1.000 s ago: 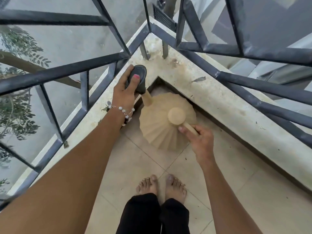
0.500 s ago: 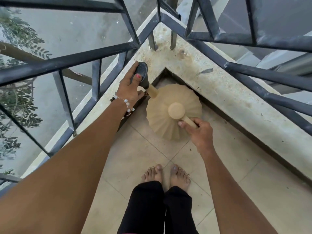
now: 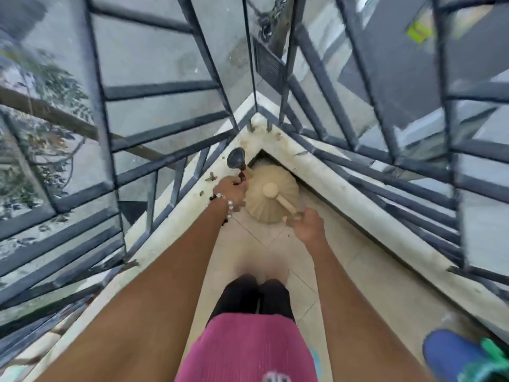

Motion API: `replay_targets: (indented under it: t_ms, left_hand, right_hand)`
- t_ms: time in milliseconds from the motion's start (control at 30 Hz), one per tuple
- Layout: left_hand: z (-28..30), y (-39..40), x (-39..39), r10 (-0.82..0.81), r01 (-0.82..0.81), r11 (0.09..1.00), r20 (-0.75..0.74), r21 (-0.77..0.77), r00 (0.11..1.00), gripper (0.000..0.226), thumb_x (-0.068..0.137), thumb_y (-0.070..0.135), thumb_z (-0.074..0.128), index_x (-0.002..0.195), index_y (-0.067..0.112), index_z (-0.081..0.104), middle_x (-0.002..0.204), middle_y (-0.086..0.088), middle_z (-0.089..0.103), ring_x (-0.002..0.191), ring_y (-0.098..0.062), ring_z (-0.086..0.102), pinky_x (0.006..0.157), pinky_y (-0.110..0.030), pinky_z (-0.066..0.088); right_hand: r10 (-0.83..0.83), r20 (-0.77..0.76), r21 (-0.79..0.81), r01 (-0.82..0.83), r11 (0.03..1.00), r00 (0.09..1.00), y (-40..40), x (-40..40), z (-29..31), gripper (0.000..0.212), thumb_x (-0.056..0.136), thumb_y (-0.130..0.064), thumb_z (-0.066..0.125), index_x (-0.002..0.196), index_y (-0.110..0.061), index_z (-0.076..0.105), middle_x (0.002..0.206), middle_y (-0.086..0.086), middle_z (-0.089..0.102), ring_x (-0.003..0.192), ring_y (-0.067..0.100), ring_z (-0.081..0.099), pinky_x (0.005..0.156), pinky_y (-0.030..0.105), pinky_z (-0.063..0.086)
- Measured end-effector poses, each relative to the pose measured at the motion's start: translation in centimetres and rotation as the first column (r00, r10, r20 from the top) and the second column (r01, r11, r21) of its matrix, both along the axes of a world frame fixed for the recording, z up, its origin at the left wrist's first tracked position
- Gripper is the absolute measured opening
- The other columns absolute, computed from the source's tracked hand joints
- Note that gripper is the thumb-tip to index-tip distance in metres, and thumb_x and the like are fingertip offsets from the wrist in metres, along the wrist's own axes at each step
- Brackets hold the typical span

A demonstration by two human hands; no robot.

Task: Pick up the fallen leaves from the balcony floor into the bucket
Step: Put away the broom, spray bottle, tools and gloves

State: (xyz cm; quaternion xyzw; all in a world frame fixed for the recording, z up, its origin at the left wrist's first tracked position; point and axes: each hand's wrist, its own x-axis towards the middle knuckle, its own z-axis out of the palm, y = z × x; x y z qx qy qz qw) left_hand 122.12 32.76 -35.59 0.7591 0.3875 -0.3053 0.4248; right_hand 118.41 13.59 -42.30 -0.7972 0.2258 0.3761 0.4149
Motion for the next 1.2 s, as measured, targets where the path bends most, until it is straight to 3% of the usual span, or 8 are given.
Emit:
replay_targets:
  t_ms: [200, 367, 500, 567, 733, 900, 1067, 1200]
  left_hand:
    - [12.3, -2.5, -5.1, 0.161, -0.146, 0.972, 0.069, -0.183, 0.985, 0.012, 0.098, 0.016, 0.049, 0.090, 0.014, 0.058, 0.076, -0.011, 0.060, 0.050, -0.018, 0.051, 0.046, -0.021, 0.035]
    - [18.0, -3.9, -8.7, 0.075, -0.033, 0.980, 0.206, -0.197, 0.976, 0.019, 0.095, 0.016, 0.052, 0.101, 0.004, 0.065, 0.080, -0.013, 0.065, 0.043, -0.016, 0.058, 0.040, -0.017, 0.038]
    - [20.7, -5.5, -10.8, -0.208, 0.243, 0.968, 0.365, -0.055, 0.908, 0.020, 0.091, 0.027, 0.055, 0.075, 0.022, 0.065, 0.079, -0.009, 0.073, 0.076, -0.030, 0.071, 0.068, -0.037, 0.059]
    - [20.5, -5.9, -11.4, -0.358, 0.385, 0.923, 0.410, 0.018, 0.839, 0.015, 0.083, 0.037, 0.054, 0.073, 0.031, 0.063, 0.078, -0.004, 0.074, 0.081, -0.028, 0.071, 0.078, -0.044, 0.058]
    - [25.0, -8.7, -15.0, -0.728, 0.726, 0.641, 0.495, 0.248, 0.474, 0.025, 0.092, 0.015, 0.053, 0.113, 0.016, 0.067, 0.090, -0.011, 0.074, 0.094, -0.027, 0.064, 0.083, -0.029, 0.042]
    - [25.6, -12.9, -20.0, -0.869, 0.871, 0.348, 0.468, 0.346, 0.161, 0.026, 0.094, 0.016, 0.053, 0.117, 0.015, 0.065, 0.094, -0.014, 0.073, 0.101, -0.034, 0.061, 0.087, -0.035, 0.042]
    - [25.2, -18.2, -28.1, -0.864, 0.914, 0.014, 0.466, 0.405, -0.193, 0.030, 0.095, 0.016, 0.053, 0.123, 0.014, 0.063, 0.115, -0.013, 0.068, 0.111, -0.032, 0.059, 0.090, -0.033, 0.042]
    - [24.8, -22.3, -35.2, -0.795, 0.868, -0.264, 0.414, 0.422, -0.443, 0.030, 0.093, 0.018, 0.054, 0.122, 0.017, 0.062, 0.109, -0.013, 0.071, 0.105, -0.032, 0.062, 0.089, -0.035, 0.047]
  right_hand:
    - [-0.093, 0.129, 0.047, 0.088, 0.995, 0.987, -0.2, -3.2, 15.4, 0.014, 0.086, -0.015, 0.066, 0.098, -0.008, 0.069, 0.097, 0.006, 0.067, 0.092, 0.021, 0.061, 0.070, 0.023, 0.044]
    - [-0.204, 0.302, 0.063, 0.194, 0.979, 0.931, -1.5, -6.1, 24.2, 0.013, 0.085, -0.019, 0.068, 0.096, -0.013, 0.073, 0.099, 0.003, 0.072, 0.093, 0.020, 0.065, 0.087, 0.032, 0.052]
    - [-0.323, 0.408, 0.053, 0.331, 0.942, 0.854, -3.2, -9.2, 28.3, 0.006, 0.087, -0.022, 0.066, 0.086, -0.020, 0.072, 0.090, 0.002, 0.072, 0.092, 0.022, 0.067, 0.088, 0.034, 0.051]
    - [-0.392, 0.471, 0.057, 0.416, 0.908, 0.791, -3.8, -11.2, 29.7, 0.013, 0.088, -0.026, 0.066, 0.087, -0.016, 0.073, 0.089, 0.005, 0.073, 0.090, 0.023, 0.067, 0.085, 0.034, 0.051]
    - [-0.506, 0.551, 0.051, 0.578, 0.814, 0.664, -4.9, -18.9, 32.1, 0.027, 0.093, -0.033, 0.061, 0.085, -0.009, 0.071, 0.081, 0.005, 0.069, 0.079, 0.018, 0.058, 0.068, 0.024, 0.036]
    - [-0.659, 0.583, 0.048, 0.790, 0.612, 0.476, -6.7, -29.7, 32.7, 0.031, 0.093, -0.031, 0.061, 0.087, -0.002, 0.069, 0.082, 0.010, 0.069, 0.079, 0.018, 0.058, 0.064, 0.023, 0.032]
    - [-0.773, 0.579, 0.014, 0.944, 0.329, 0.260, -7.8, -41.6, 31.7, 0.031, 0.093, -0.031, 0.061, 0.082, -0.003, 0.069, 0.083, 0.011, 0.071, 0.083, 0.027, 0.063, 0.070, 0.030, 0.040]
    - [-0.819, 0.569, 0.019, 0.994, 0.104, 0.075, -7.2, -50.8, 31.5, 0.027, 0.092, -0.030, 0.061, 0.084, -0.006, 0.071, 0.083, 0.008, 0.072, 0.079, 0.022, 0.062, 0.072, 0.028, 0.041]
